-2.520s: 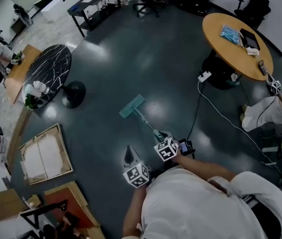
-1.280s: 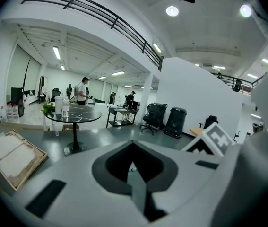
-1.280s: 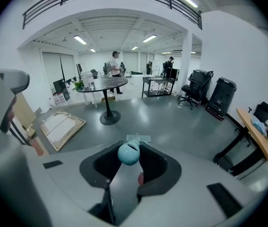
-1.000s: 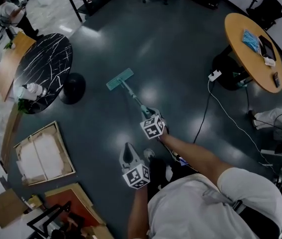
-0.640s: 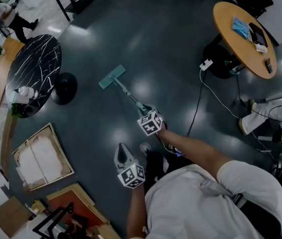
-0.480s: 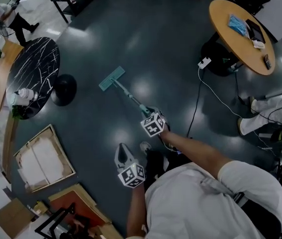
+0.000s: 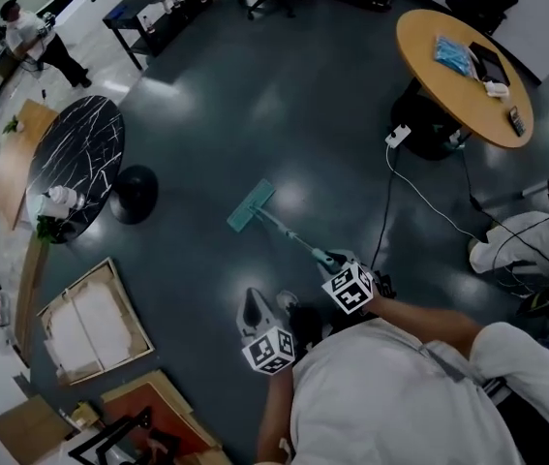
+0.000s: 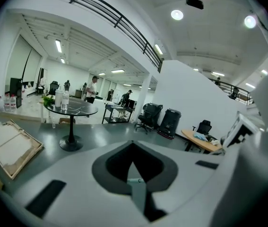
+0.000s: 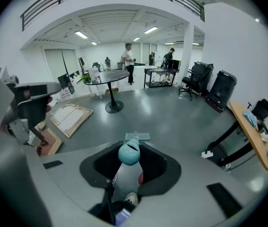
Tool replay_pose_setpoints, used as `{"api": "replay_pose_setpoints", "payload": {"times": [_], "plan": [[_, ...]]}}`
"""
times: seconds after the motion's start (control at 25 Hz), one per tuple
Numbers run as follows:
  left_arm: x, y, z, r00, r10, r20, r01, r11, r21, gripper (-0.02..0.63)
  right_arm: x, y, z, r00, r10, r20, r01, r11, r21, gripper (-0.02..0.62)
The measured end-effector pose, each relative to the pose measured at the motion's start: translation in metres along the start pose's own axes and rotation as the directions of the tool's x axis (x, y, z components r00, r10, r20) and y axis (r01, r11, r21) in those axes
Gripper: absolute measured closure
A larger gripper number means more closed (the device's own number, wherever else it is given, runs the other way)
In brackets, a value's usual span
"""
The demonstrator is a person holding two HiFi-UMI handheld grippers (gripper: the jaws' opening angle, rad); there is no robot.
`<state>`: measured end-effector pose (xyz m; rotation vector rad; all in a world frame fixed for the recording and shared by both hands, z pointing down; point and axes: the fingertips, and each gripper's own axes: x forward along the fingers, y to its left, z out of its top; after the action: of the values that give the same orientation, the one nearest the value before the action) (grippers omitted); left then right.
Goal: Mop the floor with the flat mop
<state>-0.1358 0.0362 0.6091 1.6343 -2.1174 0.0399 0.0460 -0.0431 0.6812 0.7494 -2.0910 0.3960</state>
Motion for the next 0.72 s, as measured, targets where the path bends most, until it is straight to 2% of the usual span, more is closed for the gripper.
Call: {"api": "replay_pose_setpoints", "payload": {"times": [0.16,0.32,0.52,0.72], "plan": [[-0.010,-0.015,-0.004,1.000,0.001,0.010,-0.001,1.000,-0.008,0.600,-0.040,0.000,-0.042,0.999,0.016,-0.035,-0.016,1.000,0.009,0.485],[-0.015,-0.027,-0.011,1.000,0.007,0.008,-0.007,1.000,-0.013,0.600,-0.047,0.003,-0.074,0.997,0.031,-0.067,-0.030,0.999,0.014,0.485],[-0.014,-0.032,-0.018,1.000,0.023,-0.005,-0.023,1.000,0.000,0.600,-0.024,0.003,-0.065,0.999,0.025,-0.040,-0.026,1.000,-0.009,0.485],[-0.005,-0.011,-0.014,0.998,0.065,-0.006,-0.065,0.998,0.000,0.600,0.027,0.009,-0.025,1.000,0.014,-0.004,-0.014,1.000,-0.008,0.485]]}}
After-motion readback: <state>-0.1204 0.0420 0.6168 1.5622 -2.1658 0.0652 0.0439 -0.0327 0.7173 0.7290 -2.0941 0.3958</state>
